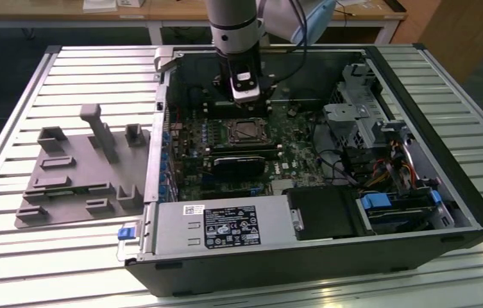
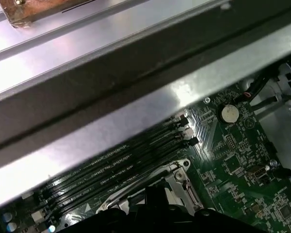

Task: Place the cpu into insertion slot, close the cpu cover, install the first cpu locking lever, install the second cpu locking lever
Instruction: 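Install the first cpu locking lever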

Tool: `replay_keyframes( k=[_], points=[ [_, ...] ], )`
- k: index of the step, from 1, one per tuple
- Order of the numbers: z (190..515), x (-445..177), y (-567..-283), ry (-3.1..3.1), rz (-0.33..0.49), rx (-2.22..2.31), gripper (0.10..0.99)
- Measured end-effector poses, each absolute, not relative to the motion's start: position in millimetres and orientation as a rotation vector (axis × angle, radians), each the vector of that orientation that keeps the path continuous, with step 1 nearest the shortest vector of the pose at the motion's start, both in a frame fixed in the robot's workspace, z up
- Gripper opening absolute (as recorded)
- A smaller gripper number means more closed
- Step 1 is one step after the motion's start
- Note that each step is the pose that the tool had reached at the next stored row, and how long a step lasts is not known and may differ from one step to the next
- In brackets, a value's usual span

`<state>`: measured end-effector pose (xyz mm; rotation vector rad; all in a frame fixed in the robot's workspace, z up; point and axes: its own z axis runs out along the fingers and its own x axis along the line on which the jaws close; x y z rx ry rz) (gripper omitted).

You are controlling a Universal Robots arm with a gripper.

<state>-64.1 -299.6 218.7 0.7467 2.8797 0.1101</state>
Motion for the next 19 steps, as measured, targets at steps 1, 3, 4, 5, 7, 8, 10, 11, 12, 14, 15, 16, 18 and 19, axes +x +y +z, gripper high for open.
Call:
replay_keyframes(
  k=[1, 3, 4, 5, 7, 8, 10, 11, 12, 14, 15, 16, 18, 19],
  points=[
    [218.6, -64.1, -300.4, 2.879, 0.108, 0.746, 0.102],
    [218.3, -64.1, -302.2, 2.879, 0.105, 0.746, 0.102],
    [218.0, -63.9, -303.1, 2.880, 0.104, 0.746, 0.102],
    [217.5, -63.7, -304.0, 2.881, 0.104, 0.747, 0.102],
    [216.4, -63.1, -305.5, 2.886, 0.100, 0.748, 0.102],
    [215.9, -62.9, -306.0, 2.892, 0.097, 0.748, 0.102],
    [214.9, -62.2, -306.3, 2.908, 0.083, 0.745, 0.102],
    [214.6, -62.1, -306.3, 2.918, 0.074, 0.741, 0.102],
    [214.4, -62.0, -306.3, 2.926, 0.063, 0.737, 0.102],
    [214.3, -62.0, -306.3, 2.928, 0.055, 0.734, 0.102],
    [214.3, -62.0, -306.3, 2.928, 0.055, 0.733, 0.102],
    [214.3, -62.0, -306.3, 2.928, 0.055, 0.733, 0.102],
    [214.2, -61.8, -306.3, 2.932, 0.056, 0.719, 0.102],
    [213.9, -61.6, -306.3, 2.936, 0.057, 0.703, 0.102]
  ],
)
